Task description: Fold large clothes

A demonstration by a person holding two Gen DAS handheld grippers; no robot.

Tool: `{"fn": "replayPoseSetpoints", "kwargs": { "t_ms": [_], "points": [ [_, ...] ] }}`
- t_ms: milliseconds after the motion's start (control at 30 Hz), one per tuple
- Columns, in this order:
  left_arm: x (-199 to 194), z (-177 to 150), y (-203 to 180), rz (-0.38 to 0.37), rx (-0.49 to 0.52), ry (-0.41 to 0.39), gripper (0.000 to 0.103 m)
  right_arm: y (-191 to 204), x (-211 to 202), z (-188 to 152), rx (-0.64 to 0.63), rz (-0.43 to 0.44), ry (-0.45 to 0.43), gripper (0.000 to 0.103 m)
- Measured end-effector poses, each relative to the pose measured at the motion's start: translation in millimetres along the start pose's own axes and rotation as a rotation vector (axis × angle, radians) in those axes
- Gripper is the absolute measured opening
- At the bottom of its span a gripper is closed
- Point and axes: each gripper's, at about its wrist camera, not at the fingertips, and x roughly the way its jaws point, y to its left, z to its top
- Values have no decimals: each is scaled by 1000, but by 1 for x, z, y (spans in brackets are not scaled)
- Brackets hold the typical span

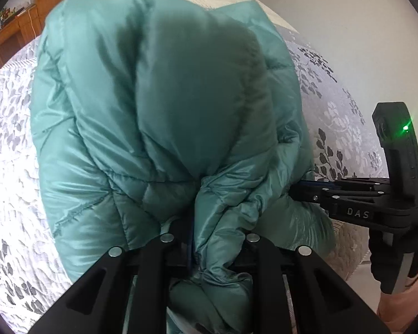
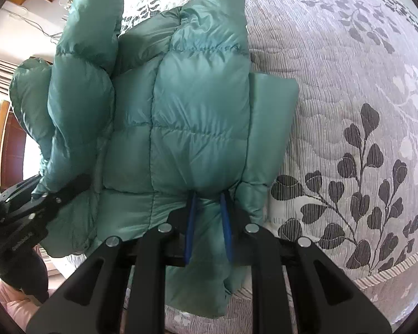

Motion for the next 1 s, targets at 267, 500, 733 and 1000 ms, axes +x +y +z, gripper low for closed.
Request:
{"fn": "replayPoseSetpoints", "kwargs": {
  "t_ms": [267, 500, 733, 1000],
  "points": [
    [-33, -1, 7, -80, -6, -19, 31, 1, 0, 0, 4, -1, 4, 17],
    [-105, -5, 6, -225, 8, -109, 57, 0, -1, 6, 4, 1, 12, 19],
    [-159, -6, 76, -163, -134, -244, 61, -2, -30, 12, 21, 7, -34, 33],
    [-118, -14, 137, 150, -241, -140, 59, 31, -95, 18, -35, 121, -137, 66]
  ]
}}
